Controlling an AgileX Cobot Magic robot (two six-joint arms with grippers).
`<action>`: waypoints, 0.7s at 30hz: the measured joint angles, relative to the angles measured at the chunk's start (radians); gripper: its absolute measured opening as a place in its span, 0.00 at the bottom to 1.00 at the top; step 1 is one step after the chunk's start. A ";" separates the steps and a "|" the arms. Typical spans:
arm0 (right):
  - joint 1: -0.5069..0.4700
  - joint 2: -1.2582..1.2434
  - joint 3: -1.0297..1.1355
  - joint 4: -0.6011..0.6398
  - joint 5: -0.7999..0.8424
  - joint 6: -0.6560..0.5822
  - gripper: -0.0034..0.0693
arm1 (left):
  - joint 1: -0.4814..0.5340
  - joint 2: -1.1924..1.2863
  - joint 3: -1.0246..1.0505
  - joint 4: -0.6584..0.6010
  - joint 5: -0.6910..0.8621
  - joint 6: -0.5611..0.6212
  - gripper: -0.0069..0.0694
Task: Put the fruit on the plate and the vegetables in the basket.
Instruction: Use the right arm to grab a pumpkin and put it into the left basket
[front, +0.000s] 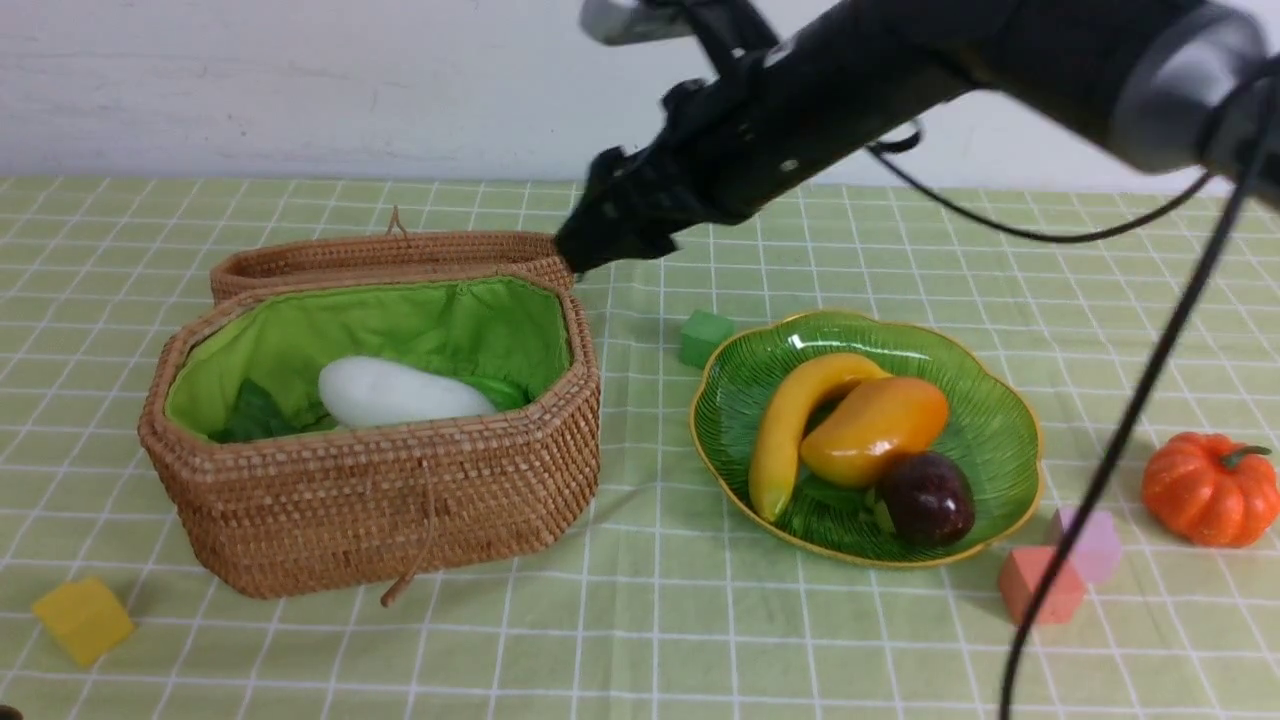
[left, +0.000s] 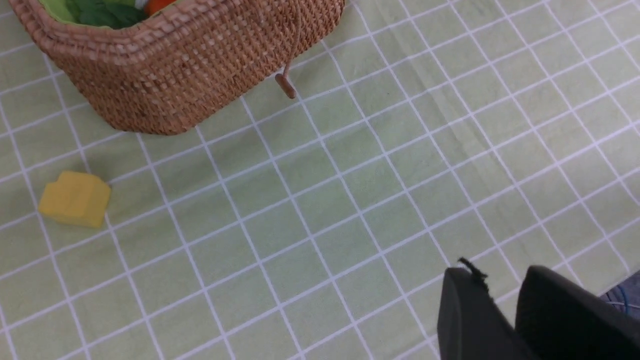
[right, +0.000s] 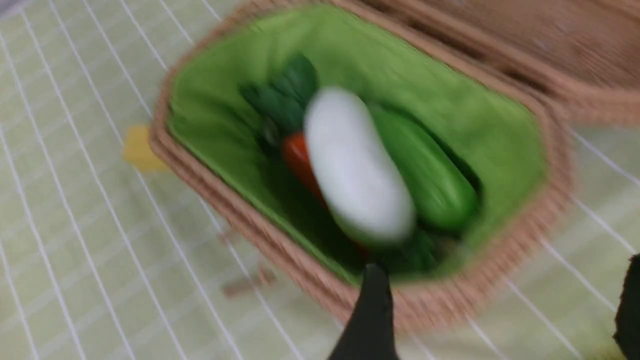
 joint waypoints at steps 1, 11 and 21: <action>-0.027 -0.038 0.008 -0.062 0.036 0.033 0.84 | 0.000 0.000 0.000 -0.005 0.000 0.000 0.29; -0.349 -0.418 0.481 -0.471 -0.058 0.506 0.81 | 0.000 0.031 0.098 -0.053 -0.215 0.000 0.30; -0.662 -0.368 0.755 -0.430 -0.176 0.858 0.84 | 0.000 0.151 0.130 -0.095 -0.274 0.025 0.31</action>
